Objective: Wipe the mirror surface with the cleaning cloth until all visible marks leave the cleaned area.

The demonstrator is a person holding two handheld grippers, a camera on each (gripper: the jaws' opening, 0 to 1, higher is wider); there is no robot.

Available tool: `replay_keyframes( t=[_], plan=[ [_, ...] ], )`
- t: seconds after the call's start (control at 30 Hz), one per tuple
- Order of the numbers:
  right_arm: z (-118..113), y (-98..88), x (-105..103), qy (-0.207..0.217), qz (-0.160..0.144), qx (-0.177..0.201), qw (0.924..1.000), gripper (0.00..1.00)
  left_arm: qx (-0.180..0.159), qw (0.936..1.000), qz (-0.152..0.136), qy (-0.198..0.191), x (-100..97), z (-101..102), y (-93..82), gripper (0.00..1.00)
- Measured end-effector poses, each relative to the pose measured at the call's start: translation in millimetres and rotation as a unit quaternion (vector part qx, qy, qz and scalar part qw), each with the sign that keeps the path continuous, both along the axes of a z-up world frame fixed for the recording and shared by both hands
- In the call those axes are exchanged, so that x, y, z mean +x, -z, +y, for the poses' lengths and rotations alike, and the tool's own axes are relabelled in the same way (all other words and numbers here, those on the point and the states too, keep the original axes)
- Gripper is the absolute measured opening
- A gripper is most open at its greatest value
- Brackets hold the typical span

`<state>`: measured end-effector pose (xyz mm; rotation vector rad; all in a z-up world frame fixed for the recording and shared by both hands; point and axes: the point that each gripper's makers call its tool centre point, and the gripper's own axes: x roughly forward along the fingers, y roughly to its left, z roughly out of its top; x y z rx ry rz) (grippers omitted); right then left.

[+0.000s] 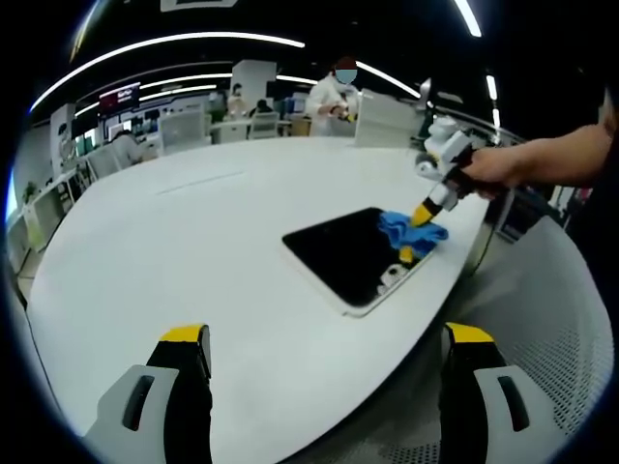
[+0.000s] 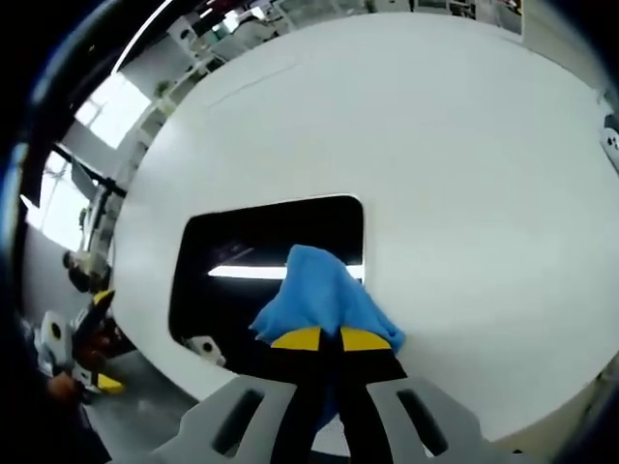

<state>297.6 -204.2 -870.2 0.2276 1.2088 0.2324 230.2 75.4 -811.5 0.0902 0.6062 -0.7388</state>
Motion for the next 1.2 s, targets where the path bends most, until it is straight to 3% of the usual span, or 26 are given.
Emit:
replay_keyframes(
  t=[0.93, 1.2],
  plan=[
    [-4.2, 2.5, 63.8, 0.000, -0.008, -0.037, 0.9993, 0.00, -0.009, 0.9999, -0.007, 0.004, 0.1, -1.3, -3.1, 0.99],
    [-4.4, 0.1, 71.6, 0.002, -0.002, -0.043, 0.9991, 0.00, -0.006, 0.9999, -0.006, 0.005, -0.3, -2.1, -2.6, 0.99]
  ],
)
